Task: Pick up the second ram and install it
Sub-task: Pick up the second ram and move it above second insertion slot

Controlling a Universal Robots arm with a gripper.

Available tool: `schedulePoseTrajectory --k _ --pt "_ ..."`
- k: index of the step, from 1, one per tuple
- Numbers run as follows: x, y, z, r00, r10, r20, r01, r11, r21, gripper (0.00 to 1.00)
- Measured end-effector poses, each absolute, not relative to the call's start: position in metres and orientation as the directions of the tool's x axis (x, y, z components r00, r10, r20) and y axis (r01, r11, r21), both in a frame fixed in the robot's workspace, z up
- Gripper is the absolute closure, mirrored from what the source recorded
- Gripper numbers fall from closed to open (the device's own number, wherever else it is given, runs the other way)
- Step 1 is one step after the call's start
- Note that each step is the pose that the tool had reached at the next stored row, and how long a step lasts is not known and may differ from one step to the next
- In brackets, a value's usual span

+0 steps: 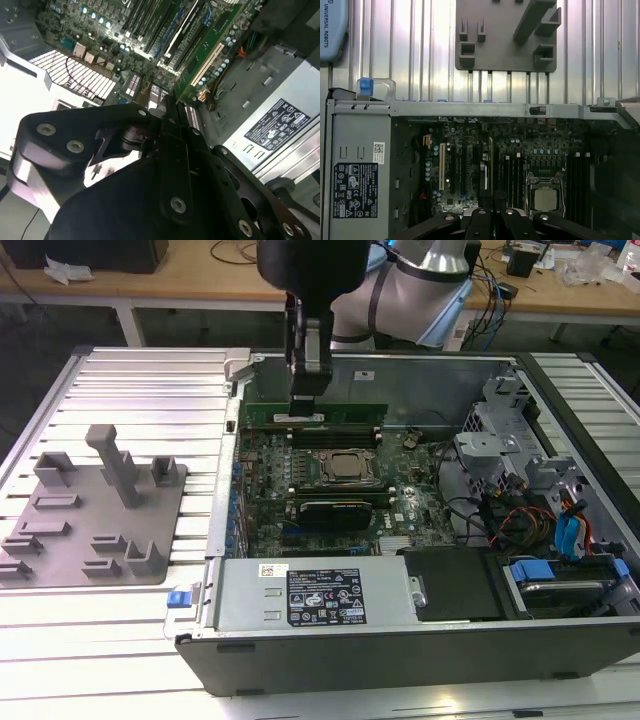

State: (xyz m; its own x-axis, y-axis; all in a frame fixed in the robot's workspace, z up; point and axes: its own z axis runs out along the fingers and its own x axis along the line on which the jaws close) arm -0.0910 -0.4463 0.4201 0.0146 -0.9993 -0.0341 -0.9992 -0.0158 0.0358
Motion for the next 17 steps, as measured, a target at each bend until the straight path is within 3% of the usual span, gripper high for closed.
schedulePoseTrajectory --k 17 --pt "-0.091 -0.439 0.4 0.014 -0.999 -0.034 -0.999 -0.016 0.036 0.9"
